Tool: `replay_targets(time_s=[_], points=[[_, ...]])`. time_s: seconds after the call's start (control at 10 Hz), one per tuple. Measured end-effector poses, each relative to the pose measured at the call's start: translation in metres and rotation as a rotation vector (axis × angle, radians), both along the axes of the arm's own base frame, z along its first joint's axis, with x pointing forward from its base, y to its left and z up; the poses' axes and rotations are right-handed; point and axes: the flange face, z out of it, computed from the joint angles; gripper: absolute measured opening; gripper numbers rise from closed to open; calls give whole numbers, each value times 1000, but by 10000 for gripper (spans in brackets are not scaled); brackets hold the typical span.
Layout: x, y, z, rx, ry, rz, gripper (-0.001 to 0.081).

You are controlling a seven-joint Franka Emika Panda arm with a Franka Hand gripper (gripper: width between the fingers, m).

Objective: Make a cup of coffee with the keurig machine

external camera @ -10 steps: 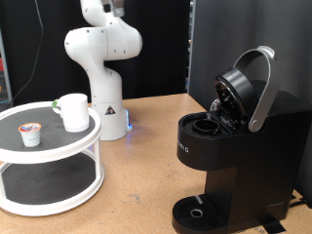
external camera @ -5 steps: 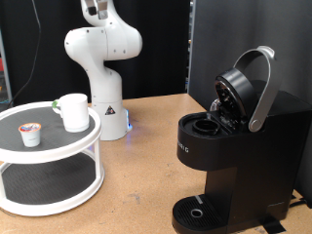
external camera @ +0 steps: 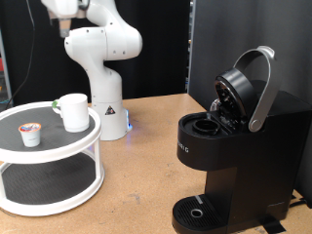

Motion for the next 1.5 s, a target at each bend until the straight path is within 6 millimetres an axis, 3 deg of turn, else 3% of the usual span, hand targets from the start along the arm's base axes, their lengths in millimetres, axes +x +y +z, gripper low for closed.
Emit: replay_targets(time_s=[0.1,0.4,0.7,0.9,1.2,1.5], points=[[3,-9,-2,10,2,-9,800],[2,-12,-3,14,2,9,800],[2,-37,-5,-1,-48,-7,800],[12,-49,-12,-18,-77,-55,800],[26,-56,-31,-25,-56,-88,800],[28,-58,-36,-22,-42,-67,800]])
